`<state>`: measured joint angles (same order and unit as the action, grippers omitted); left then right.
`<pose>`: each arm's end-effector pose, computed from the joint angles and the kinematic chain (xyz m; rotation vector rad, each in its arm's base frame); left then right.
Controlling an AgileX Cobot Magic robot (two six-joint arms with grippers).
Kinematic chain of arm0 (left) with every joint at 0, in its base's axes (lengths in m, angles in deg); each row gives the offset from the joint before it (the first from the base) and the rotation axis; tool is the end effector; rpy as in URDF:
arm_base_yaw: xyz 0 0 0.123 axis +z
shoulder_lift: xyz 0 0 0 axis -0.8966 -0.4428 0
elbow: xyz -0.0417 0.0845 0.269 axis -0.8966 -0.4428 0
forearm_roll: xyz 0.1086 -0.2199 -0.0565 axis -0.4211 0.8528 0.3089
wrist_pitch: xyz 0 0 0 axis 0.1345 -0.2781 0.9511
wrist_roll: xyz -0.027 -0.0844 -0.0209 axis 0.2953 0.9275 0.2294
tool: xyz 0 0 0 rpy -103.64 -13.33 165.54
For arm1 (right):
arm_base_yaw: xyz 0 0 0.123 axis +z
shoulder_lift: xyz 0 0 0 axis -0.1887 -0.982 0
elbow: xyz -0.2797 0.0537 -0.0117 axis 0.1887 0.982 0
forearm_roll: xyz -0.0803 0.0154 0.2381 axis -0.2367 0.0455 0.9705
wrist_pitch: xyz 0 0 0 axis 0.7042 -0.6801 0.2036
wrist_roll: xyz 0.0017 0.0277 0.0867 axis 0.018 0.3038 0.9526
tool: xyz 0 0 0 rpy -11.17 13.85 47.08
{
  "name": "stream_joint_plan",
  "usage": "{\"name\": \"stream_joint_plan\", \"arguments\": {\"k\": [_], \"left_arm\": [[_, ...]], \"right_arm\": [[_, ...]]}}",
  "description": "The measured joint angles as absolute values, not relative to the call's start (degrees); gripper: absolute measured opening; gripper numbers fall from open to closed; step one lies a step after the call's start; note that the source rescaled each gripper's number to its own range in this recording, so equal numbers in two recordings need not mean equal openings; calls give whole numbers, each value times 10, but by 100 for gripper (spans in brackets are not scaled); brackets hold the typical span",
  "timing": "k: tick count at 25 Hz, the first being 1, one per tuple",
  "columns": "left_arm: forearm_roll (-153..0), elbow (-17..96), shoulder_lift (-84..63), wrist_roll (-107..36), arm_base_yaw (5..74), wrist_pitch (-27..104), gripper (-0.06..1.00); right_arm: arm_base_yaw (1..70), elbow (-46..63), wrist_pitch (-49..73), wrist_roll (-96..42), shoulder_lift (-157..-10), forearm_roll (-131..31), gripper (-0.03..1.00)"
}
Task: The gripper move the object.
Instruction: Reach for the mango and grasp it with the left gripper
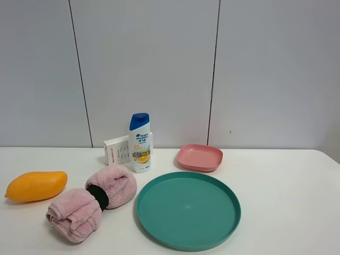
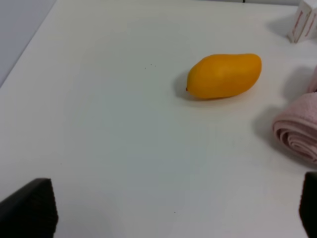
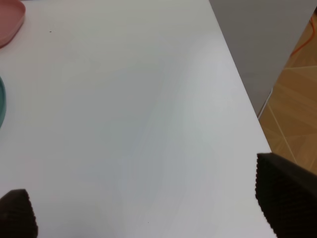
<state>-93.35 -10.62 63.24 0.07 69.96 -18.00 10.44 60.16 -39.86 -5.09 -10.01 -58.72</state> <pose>-0.0075 0.0041 0.2809 -0.1398 2.0180 0.1252 -0.0052 -0.0015 0.2773 -0.0139 2.0424 -0.0408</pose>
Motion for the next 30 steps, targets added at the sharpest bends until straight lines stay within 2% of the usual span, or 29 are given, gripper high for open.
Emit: {"name": "stream_joint_plan", "arguments": {"k": [24, 30], "left_arm": [[-899, -104, 632, -4, 700, -180, 100], [-888, -42, 567, -8, 700, -177, 100]], "right_arm": [[104, 602, -399, -51, -100, -587, 100], [104, 602, -399, -51, -100, -587, 100]]}}
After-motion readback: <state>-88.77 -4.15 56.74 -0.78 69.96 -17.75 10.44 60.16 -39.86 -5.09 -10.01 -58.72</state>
